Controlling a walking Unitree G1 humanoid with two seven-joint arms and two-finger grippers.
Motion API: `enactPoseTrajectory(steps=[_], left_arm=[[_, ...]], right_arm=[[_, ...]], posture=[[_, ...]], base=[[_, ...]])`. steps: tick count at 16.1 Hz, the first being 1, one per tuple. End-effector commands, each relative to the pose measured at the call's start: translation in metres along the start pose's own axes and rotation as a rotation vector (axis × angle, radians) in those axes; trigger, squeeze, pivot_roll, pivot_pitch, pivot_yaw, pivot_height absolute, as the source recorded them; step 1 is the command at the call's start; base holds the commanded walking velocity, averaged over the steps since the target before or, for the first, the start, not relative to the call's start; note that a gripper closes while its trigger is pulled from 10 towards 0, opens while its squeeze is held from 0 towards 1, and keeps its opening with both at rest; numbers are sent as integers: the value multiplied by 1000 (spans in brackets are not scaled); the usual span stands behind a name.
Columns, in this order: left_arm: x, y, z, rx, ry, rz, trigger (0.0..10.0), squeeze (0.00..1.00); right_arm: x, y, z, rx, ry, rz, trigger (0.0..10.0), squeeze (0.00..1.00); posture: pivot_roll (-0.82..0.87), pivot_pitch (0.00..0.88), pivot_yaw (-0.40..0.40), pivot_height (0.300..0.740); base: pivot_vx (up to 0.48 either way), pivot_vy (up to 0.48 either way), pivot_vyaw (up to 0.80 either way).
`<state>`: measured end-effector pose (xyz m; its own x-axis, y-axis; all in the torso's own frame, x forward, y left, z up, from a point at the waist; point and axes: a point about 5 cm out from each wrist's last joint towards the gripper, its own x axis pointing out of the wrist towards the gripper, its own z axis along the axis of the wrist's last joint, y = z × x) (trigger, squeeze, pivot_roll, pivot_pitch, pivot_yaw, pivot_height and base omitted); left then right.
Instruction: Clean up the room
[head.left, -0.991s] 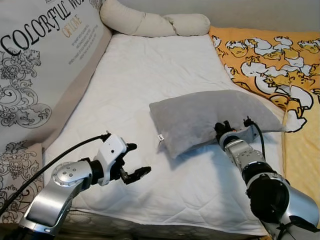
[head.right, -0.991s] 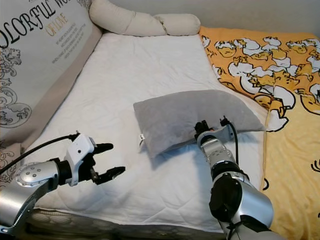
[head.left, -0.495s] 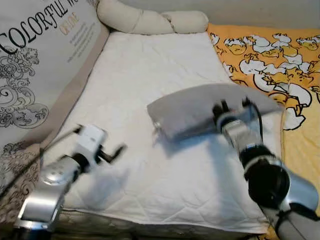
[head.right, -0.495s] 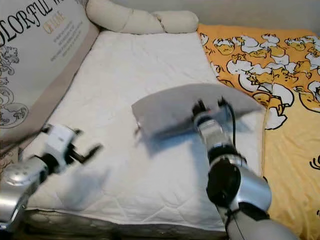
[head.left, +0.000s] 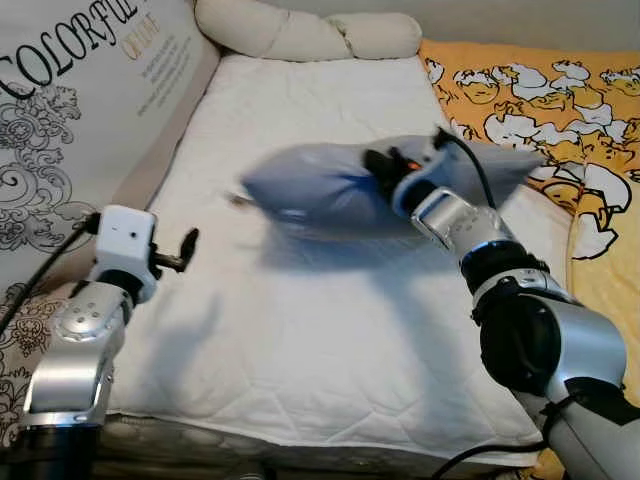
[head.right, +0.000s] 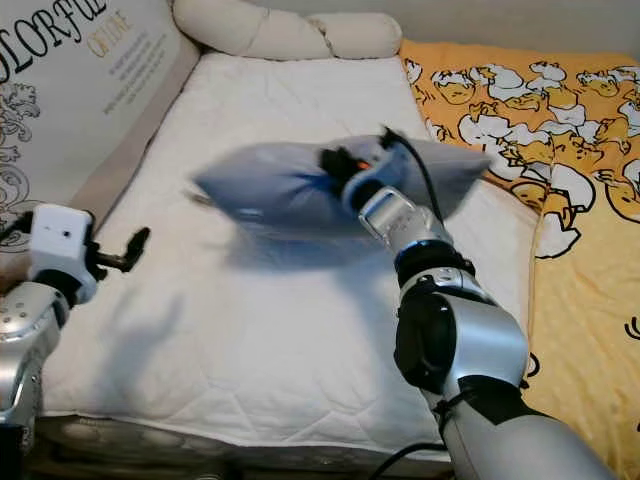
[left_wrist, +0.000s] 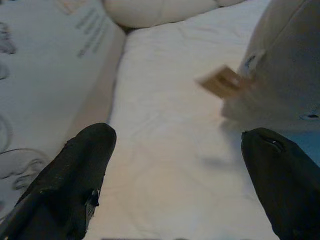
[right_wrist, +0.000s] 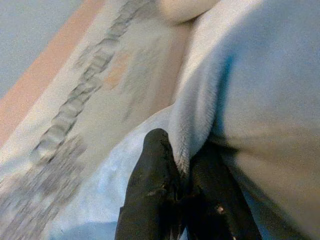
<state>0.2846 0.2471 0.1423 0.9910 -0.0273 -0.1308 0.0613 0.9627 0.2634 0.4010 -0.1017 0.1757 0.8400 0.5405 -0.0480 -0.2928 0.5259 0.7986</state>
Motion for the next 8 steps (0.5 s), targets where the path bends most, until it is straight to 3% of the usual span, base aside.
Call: enactPoseTrajectory(steps=[1, 2, 4, 5, 6, 8], left_arm=[[0, 14, 4, 2, -14, 70, 10000, 0], [0, 17, 4, -1, -15, 89, 10000, 0], [-3, 36, 1, 10, 2, 193, 10000, 0], [-4, 43, 0, 6, 4, 233, 10000, 0], [-6, 52, 0, -8, 6, 286, 10000, 0], [-7, 58, -1, -25, 6, 301, 10000, 0]], right_arm=[[0, 25, 23, -88, -2, 162, 0, 0], [-2, 26, 24, -101, 11, 189, 0, 0], [-26, 36, 31, -122, 44, 436, 0, 0], [-37, 34, 31, -113, 43, 501, 0, 0], [-54, 25, 27, -113, 60, 561, 0, 0], [-75, -16, 3, -126, 135, 502, 0, 0]], posture=[[28, 0, -7, 740], [25, 0, -5, 740], [16, 0, 7, 740], [16, 0, 7, 740], [11, 0, 12, 740], [3, 0, 20, 740]], base=[[0, 0, 0], [0, 0, 0], [0, 0, 0], [0, 0, 0], [0, 0, 0], [0, 0, 0]])
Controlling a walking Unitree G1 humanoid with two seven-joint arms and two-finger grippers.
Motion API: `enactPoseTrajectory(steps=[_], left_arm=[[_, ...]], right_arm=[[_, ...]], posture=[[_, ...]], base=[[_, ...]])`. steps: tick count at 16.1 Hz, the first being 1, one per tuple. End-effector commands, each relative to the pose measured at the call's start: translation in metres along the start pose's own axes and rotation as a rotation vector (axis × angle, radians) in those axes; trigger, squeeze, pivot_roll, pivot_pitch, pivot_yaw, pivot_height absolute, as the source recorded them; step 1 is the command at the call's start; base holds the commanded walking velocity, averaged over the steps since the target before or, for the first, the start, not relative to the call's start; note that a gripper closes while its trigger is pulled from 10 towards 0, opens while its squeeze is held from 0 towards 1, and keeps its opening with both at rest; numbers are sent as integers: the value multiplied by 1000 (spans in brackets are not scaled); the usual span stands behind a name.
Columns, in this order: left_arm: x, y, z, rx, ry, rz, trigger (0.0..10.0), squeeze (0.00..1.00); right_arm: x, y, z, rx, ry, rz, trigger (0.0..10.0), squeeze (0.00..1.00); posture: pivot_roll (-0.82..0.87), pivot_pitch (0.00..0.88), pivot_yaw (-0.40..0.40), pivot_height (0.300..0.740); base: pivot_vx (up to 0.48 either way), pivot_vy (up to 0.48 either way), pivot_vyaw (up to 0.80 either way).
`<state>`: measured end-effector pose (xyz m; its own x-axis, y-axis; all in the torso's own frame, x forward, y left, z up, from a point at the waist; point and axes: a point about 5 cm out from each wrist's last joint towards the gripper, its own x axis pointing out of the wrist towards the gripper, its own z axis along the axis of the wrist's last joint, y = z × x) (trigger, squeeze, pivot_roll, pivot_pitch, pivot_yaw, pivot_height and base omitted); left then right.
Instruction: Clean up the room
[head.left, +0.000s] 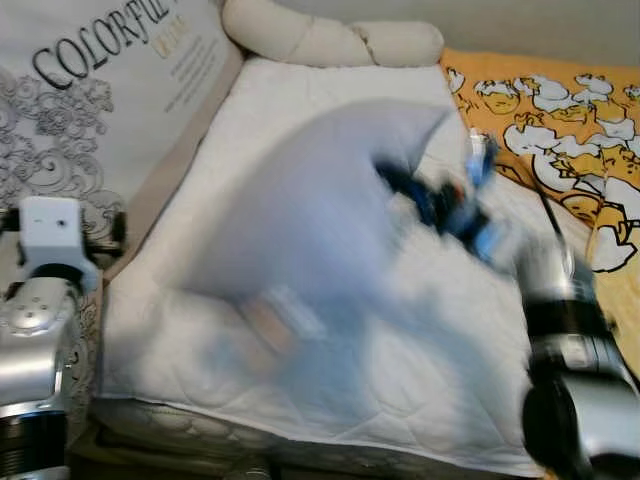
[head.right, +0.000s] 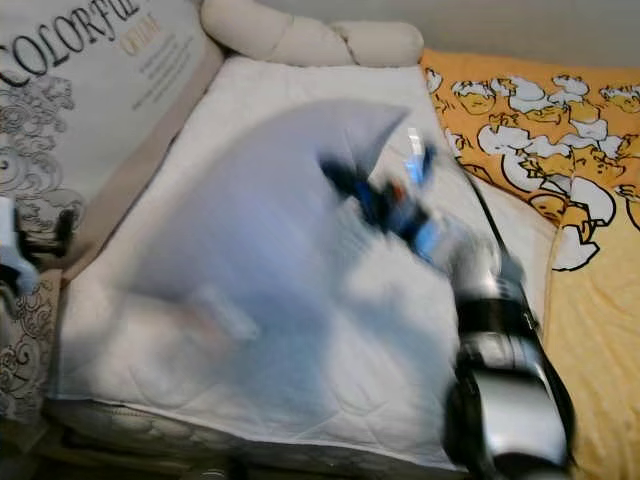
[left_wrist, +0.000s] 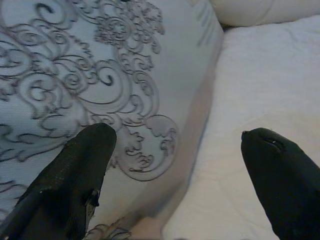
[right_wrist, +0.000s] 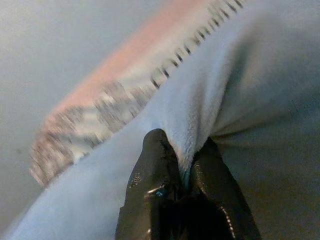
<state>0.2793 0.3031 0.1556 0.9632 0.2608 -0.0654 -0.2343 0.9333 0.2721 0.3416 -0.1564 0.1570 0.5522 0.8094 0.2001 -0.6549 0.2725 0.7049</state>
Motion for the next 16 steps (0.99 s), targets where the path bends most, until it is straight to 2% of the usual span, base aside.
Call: enactPoseTrajectory(steps=[1, 2, 3, 5, 6, 7, 8, 10, 11, 13, 14, 16], left_arm=[[3, -4, 3, -16, -11, -23, 10000, 0], [7, -21, 5, -41, -14, -107, 10000, 0], [9, -33, 5, -59, -7, -167, 10000, 0], [15, -81, -5, -146, 82, -387, 10000, 0], [16, -89, -8, -160, 100, -424, 10000, 0], [18, -107, -12, -164, 123, -506, 10000, 843], [24, -126, -20, -172, 163, -576, 10000, 1000], [29, -144, -37, -145, 262, -619, 10000, 1000], [29, -149, -42, -166, 295, -638, 10000, 1000], [22, -176, -46, -383, 369, -765, 10000, 1000], [14, -191, -49, -463, 420, -869, 10000, 1000], [10, -200, -52, -520, 452, -914, 10000, 1000]], right_arm=[[-9, -14, -14, -9, 48, -57, 0, 0], [-37, -49, -55, 39, 160, -321, 0, 0], [-51, -60, -75, 49, 228, -442, 0, 0], [-85, -78, -112, 15, 365, -758, 0, 0], [-90, -80, -116, 7, 384, -807, 0, 0], [-95, -82, -119, -19, 397, -833, 0, 0], [-95, -83, -118, -36, 396, -821, 0, 0], [-93, -84, -115, -65, 399, -818, 0, 0], [-93, -84, -114, -78, 398, -820, 0, 0], [-92, -85, -107, -99, 375, -835, 0, 0], [-93, -85, -107, -105, 375, -838, 0, 0], [-94, -86, -107, -107, 375, -836, 0, 0]], posture=[[-4, 0, 28, 740], [-4, 0, 28, 740], [-3, 0, 29, 740], [-1, 0, 30, 740], [-1, 0, 30, 740], [3, 0, 25, 740], [-1, 0, 25, 740], [-14, 0, 31, 740], [-21, 0, 35, 740], [-28, 0, 37, 740], [-30, 0, 34, 740], [-32, 0, 34, 740]], base=[[0, 0, 0], [0, 0, 0], [0, 0, 0], [0, 0, 0], [0, 0, 0], [0, 0, 0], [0, 0, 0], [0, 0, 0], [0, 0, 0], [0, 0, 0], [0, 0, 0], [0, 0, 0]])
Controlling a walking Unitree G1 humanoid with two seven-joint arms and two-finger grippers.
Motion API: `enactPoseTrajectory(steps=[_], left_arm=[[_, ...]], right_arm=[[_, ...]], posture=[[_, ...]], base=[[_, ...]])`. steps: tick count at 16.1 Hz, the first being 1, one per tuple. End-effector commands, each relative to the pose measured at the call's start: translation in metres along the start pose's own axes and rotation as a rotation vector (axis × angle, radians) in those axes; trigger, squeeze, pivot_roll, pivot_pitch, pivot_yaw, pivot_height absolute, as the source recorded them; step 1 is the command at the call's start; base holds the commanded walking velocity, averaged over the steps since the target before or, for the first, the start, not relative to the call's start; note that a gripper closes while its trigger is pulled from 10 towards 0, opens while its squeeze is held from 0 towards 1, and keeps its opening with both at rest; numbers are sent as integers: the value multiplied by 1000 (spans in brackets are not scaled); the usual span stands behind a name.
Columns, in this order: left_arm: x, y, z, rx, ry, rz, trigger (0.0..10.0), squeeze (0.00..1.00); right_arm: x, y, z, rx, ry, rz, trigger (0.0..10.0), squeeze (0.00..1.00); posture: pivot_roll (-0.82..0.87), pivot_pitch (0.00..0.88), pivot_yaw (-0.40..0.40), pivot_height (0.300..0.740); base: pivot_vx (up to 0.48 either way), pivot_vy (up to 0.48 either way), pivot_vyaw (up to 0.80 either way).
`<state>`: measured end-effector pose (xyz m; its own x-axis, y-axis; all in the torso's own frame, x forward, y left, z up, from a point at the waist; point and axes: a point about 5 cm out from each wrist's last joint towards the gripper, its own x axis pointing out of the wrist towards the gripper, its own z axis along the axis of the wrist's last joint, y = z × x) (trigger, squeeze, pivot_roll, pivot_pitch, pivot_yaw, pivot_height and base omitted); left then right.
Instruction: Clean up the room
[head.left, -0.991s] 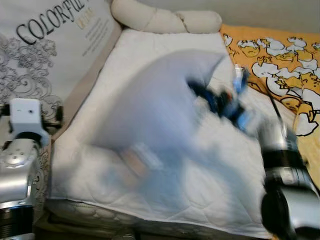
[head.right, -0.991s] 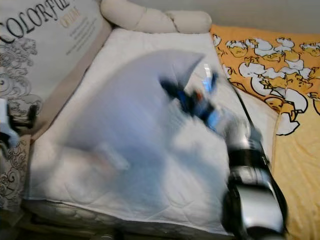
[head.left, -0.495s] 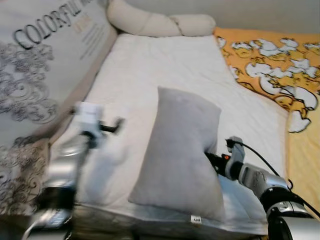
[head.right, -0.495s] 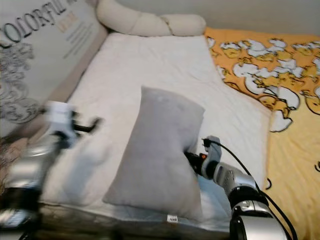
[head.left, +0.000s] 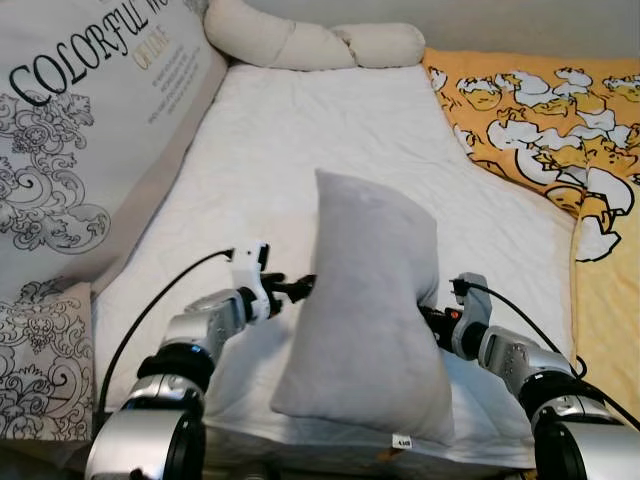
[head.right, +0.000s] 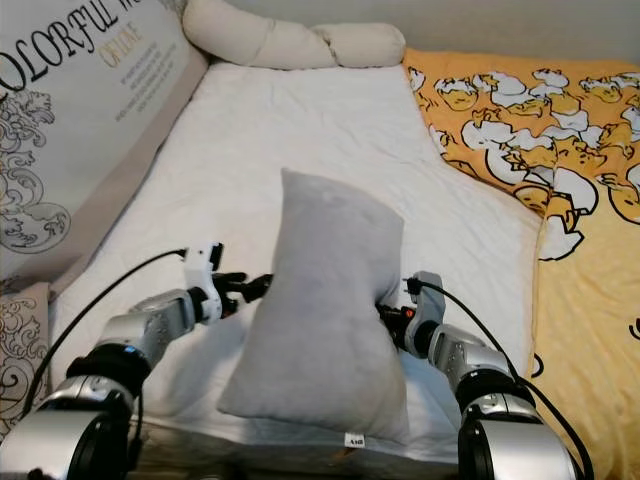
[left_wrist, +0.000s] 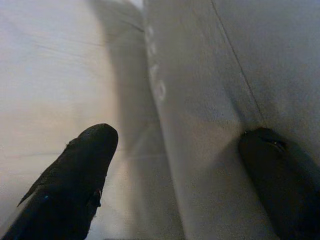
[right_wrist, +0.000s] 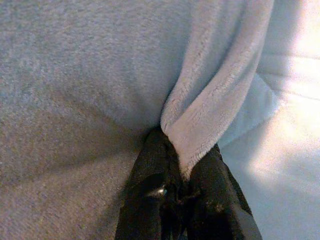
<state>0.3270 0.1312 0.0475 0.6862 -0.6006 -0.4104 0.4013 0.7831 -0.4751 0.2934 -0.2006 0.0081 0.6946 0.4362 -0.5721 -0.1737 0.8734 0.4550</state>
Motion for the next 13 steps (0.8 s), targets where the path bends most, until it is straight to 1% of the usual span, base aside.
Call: enactPoseTrajectory(steps=[1, 2, 3, 4, 5, 6, 8, 9, 10, 11, 12, 13], left_arm=[[5, -9, -4, -21, 24, -79, 10000, 1000], [10, -20, -7, -64, 27, -174, 10000, 1000], [11, -23, -7, -85, 19, -204, 10000, 1000], [13, -29, -3, -138, -27, -268, 10000, 1000], [13, -30, -2, -154, -43, -282, 10000, 1000], [13, -31, 3, -198, -81, -315, 10000, 1000], [11, -30, 8, -228, -129, -344, 10000, 1000], [9, -30, 15, -239, -173, -362, 10000, 1000], [9, -30, 17, -244, -186, -371, 10000, 1000], [9, -33, 23, -255, -202, -417, 10000, 1000], [9, -34, 24, -255, -201, -432, 10000, 1000], [11, -38, 17, -205, -122, -443, 10000, 1000]], right_arm=[[1, 1, -5, -3, 26, -1, 0, 0], [2, 2, -5, -3, 25, 5, 0, 0], [2, 2, -5, -3, 25, 6, 0, 0], [3, 4, -4, -8, 26, 15, 0, 0], [3, 4, -3, -12, 27, 18, 0, 0], [4, 6, -2, -19, 25, 25, 0, 0], [6, 8, 2, -25, 15, 34, 0, 0], [8, 13, 10, -34, -9, 51, 0, 0], [8, 14, 12, -37, -16, 58, 0, 0], [10, 20, 20, -78, -30, 91, 0, 0], [11, 22, 23, -96, -32, 102, 0, 0], [12, 26, 28, -117, -40, 126, 0, 0]], posture=[[-34, 0, 32, 740], [-34, 0, 32, 740], [-33, 0, 26, 740], [-33, 0, 26, 740], [-29, 0, 19, 740], [-29, 0, 19, 740], [-30, 0, 16, 740], [-30, 0, 14, 740], [-30, 0, 15, 740], [-33, 0, 16, 740], [-33, 0, 16, 740], [-37, 0, 13, 740]], base=[[0, 0, 0], [0, 0, 0], [0, 0, 0], [0, 0, 0], [0, 0, 0], [0, 0, 0], [0, 0, 0], [0, 0, 0], [0, 0, 0], [0, 0, 0], [0, 0, 0], [0, 0, 0]])
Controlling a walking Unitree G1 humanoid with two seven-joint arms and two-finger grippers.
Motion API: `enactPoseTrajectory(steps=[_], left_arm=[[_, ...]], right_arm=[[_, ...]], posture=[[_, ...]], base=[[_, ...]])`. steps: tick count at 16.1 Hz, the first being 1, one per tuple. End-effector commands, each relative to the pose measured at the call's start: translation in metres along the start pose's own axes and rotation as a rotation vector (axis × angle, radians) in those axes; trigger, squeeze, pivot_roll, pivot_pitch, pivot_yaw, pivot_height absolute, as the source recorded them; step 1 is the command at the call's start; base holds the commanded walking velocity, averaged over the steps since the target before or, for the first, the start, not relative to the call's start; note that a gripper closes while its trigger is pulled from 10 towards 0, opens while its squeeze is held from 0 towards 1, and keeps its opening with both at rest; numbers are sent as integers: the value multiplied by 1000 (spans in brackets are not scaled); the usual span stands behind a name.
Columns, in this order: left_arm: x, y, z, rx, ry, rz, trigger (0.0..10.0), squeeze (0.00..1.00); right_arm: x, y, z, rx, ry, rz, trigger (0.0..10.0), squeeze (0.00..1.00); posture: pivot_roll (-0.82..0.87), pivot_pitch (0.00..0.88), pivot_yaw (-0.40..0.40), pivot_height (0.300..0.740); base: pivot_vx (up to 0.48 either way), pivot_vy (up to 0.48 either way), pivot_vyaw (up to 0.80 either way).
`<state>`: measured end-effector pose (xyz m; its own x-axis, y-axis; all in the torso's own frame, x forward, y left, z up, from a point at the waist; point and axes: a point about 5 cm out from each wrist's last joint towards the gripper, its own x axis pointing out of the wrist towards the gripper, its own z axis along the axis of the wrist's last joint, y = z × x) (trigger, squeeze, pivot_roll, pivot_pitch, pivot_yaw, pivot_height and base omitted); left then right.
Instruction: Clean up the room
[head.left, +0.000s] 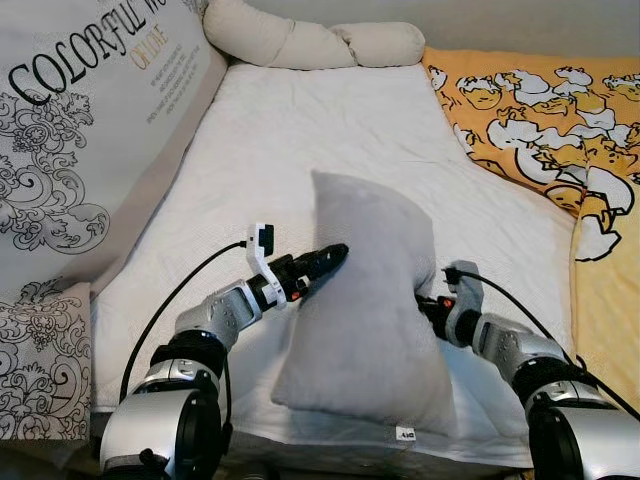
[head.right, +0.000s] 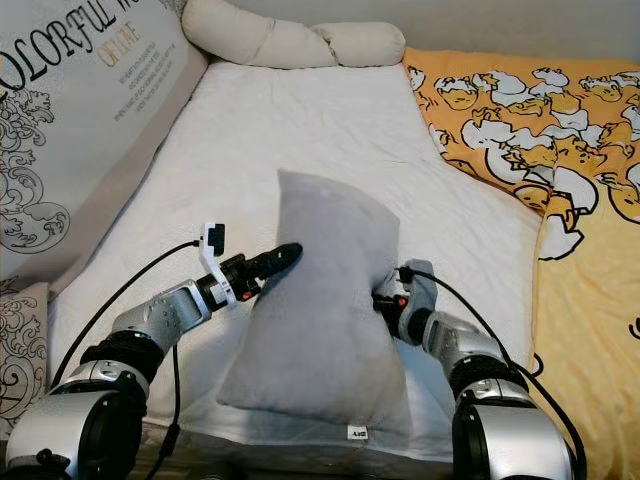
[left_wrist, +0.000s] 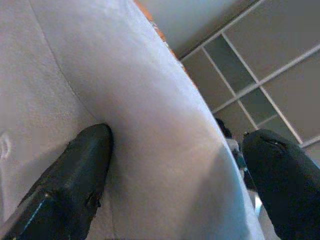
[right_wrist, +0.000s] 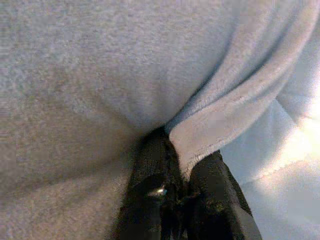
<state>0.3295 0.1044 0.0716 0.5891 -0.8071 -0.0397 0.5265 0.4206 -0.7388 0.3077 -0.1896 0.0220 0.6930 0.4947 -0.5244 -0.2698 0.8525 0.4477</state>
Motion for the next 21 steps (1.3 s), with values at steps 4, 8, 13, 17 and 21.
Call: enactPoseTrajectory(steps=[4, 8, 13, 17, 21], left_arm=[[9, -3, -28, 124, 272, -8, 10000, 1000], [10, -5, -24, 93, 278, -27, 0, 145], [10, -6, -23, 98, 259, -36, 0, 0], [11, -9, -12, 150, 181, -6, 0, 0], [9, -24, 15, 190, 46, -46, 0, 0]], right_arm=[[7, 17, 24, -87, -40, 103, 0, 0], [9, 24, 34, -121, -77, 145, 0, 0], [10, 28, 32, -102, -108, 167, 0, 0], [12, 41, 41, -50, -237, 179, 0, 0], [12, 60, 51, -8, -332, 205, 0, 0]], posture=[[-45, 0, 7, 740], [-60, 0, 32, 740], [-57, 0, 33, 740], [-35, 0, 27, 740], [-31, 0, 21, 740]], base=[[0, 0, 0], [0, 0, 0], [0, 0, 0], [0, 0, 0], [0, 0, 0]])
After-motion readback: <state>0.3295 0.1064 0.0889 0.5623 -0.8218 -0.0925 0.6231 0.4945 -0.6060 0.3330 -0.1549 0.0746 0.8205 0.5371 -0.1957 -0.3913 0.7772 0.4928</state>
